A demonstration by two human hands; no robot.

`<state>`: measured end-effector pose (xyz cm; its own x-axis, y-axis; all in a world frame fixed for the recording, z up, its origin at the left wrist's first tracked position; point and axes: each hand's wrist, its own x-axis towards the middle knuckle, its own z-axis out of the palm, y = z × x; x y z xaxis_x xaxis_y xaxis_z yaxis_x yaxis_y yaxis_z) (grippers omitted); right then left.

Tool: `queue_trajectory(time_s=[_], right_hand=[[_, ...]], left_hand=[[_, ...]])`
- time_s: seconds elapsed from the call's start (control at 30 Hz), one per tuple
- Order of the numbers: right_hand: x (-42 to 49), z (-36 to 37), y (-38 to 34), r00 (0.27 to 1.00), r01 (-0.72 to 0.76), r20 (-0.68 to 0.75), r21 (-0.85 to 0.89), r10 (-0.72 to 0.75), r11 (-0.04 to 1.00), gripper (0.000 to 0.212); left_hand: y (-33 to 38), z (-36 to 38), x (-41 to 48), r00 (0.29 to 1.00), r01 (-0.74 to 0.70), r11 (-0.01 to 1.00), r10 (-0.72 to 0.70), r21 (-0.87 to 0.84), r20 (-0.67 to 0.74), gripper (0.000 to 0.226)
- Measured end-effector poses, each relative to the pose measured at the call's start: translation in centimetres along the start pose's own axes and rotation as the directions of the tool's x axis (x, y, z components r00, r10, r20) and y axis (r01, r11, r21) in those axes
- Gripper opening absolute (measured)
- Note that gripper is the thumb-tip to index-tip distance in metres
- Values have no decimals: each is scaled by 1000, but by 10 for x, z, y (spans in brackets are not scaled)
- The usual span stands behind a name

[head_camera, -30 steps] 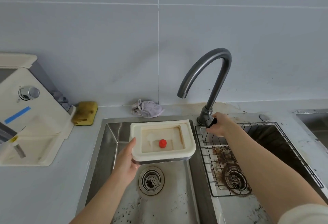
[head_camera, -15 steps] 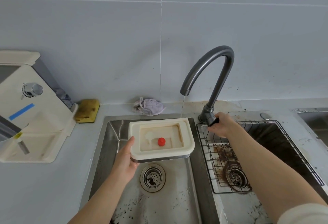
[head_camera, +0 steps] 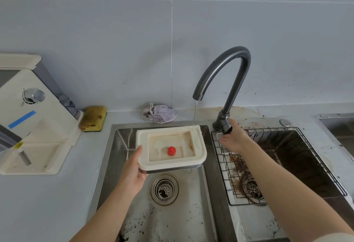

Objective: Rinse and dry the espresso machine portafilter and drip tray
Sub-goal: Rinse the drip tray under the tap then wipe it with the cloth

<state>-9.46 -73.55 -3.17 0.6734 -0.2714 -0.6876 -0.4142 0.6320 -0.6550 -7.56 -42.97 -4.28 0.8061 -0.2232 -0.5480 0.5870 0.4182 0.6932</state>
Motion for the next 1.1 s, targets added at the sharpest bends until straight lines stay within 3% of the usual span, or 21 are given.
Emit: queue_trajectory(time_s=[0.1,0.23,0.37,0.6,1.1], right_hand=[[-12,11,21,991,15,131,-133,3,991,75],[-29,27,39,953,62,300,-306,34,950,37],[-31,31,42,950,163,310,-391,-37,906,27],[-33,31,41,955,192,289,-422,-69,886,35],[-43,18,34,969,210,210,-440,-128,873,22]], left_hand=[[1,-1,1,1000,-3,1000,3,-8,18,16],[2,0,1,1000,-3,1000,3,-3,31,15],[2,-1,1,999,9,1000,-8,-9,50,15],[6,-3,0,994,23,999,-26,29,104,24],[3,0,9,995,74,957,-90,279,46,15]])
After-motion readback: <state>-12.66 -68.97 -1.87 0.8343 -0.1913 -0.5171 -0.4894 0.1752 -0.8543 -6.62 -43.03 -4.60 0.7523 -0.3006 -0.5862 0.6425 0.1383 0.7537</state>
